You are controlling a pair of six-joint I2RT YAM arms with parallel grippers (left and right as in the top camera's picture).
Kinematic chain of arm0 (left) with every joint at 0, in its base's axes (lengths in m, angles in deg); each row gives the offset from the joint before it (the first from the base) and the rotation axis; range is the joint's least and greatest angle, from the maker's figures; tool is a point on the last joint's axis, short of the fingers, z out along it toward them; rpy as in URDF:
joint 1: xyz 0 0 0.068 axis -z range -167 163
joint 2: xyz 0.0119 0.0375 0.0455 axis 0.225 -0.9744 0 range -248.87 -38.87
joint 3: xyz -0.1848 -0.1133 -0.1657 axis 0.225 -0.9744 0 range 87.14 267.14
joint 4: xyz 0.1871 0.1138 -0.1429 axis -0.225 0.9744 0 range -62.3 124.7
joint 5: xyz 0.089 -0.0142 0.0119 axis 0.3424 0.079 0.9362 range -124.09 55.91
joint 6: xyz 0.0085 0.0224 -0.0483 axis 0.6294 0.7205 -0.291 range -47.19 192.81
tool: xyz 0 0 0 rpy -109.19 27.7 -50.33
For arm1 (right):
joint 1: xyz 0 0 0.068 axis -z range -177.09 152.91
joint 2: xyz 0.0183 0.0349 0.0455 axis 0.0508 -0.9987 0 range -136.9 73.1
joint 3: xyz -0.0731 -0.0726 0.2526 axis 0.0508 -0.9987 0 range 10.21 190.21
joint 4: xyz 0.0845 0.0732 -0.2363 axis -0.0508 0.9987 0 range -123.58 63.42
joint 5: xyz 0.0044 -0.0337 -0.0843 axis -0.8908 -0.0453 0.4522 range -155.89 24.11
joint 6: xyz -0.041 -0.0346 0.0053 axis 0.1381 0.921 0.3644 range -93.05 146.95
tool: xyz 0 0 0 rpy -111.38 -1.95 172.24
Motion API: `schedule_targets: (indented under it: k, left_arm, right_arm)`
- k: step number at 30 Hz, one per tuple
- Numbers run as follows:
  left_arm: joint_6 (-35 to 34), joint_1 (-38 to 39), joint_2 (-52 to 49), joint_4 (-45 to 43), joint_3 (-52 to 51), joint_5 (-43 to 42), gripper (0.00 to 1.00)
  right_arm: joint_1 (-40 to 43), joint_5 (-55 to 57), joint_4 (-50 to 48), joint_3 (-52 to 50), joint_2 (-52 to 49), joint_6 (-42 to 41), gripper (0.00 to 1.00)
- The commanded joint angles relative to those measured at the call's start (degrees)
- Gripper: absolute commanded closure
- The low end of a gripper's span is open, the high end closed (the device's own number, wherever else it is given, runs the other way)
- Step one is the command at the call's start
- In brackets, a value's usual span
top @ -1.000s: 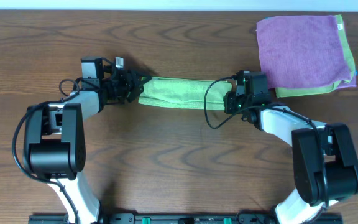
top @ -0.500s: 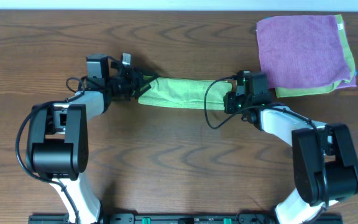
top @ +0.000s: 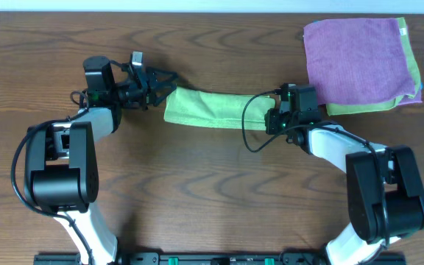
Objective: Fold the cloth
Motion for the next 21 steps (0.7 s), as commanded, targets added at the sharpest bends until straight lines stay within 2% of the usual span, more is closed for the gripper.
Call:
schedule_targets:
  k: [1,10,13,16,19,21]
  left_arm:
    - [0.59,-1.01,1.31,-0.35,0.63,-1.86,0.52]
    - [2.56,-5.79,1.31,-0.17,0.63,-2.10,0.50]
    - [2.71,-5.55,1.31,-0.17,0.63,-2.78,0.49]
    - [3.19,-4.09,1.31,-0.13,0.63,-2.82,0.48]
    - [4.83,-1.90,1.31,0.70,0.63,-2.69,0.48]
    - [7.15,-0.63,1.31,2.54,0.63,-2.19,0.52]
  right_arm:
    - [0.35,0.61,1.16,-0.22,-0.50,0.50,0.76]
    - [0.35,0.61,2.01,-0.22,-0.50,0.52,0.76]
    - [0.35,0.61,2.01,-0.22,-0.50,0.55,0.73]
    - [0.44,0.61,2.08,-0.22,-0.48,-0.07,0.59]
    - [0.98,0.31,2.27,-0.22,0.24,-3.98,0.33]
    - [1.57,-1.03,2.25,-0.22,1.16,-6.38,0.21]
